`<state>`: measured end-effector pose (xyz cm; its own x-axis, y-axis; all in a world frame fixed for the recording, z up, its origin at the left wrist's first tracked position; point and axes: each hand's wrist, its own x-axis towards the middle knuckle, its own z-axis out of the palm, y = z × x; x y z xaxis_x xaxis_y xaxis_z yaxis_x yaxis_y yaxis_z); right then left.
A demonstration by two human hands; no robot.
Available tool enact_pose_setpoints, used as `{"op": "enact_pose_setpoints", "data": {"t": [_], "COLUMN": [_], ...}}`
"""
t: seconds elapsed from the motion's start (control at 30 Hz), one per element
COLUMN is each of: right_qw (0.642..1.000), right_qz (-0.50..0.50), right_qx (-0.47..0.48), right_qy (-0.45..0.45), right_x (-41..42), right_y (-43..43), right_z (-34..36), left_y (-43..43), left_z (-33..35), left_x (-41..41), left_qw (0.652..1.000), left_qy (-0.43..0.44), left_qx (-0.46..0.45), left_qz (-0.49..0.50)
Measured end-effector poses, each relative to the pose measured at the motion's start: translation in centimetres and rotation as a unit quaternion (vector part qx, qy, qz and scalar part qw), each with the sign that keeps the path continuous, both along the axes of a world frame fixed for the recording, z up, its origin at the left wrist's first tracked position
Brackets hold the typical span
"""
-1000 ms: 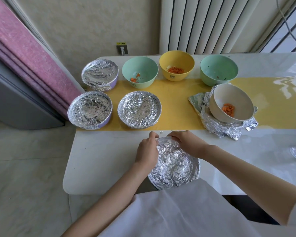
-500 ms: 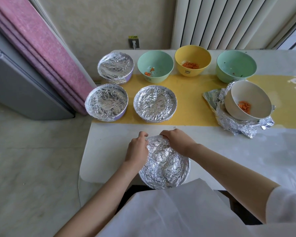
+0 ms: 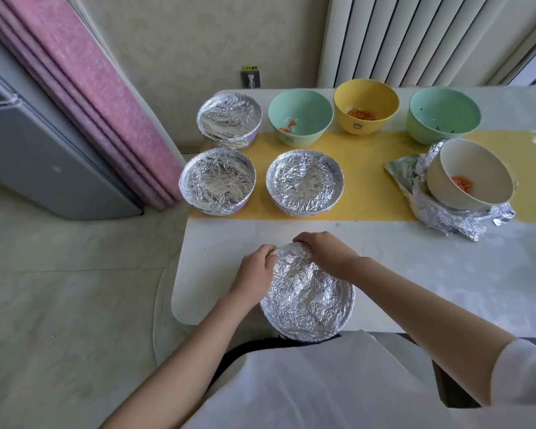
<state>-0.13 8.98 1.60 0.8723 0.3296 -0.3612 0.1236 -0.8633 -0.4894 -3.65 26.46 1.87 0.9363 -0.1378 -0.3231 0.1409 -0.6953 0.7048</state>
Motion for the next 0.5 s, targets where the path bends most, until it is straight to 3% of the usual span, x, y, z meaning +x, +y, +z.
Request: {"op": "enact_pose_setpoints", "data": {"t": [0.5], "right_qw": [0.997], "right_qz": [0.068], "right_qx": [-0.034], "right_qy": [-0.027], "right_x": [0.8], "right_y": [1.6], "right_z": [0.6], "left_y": [-1.4], "left_z": [-1.3], "left_x": [-0.2], "left_qw": [0.996], "left_qy": [-0.033], "left_qx": [-0.052], "left_qz": [0.058]}}
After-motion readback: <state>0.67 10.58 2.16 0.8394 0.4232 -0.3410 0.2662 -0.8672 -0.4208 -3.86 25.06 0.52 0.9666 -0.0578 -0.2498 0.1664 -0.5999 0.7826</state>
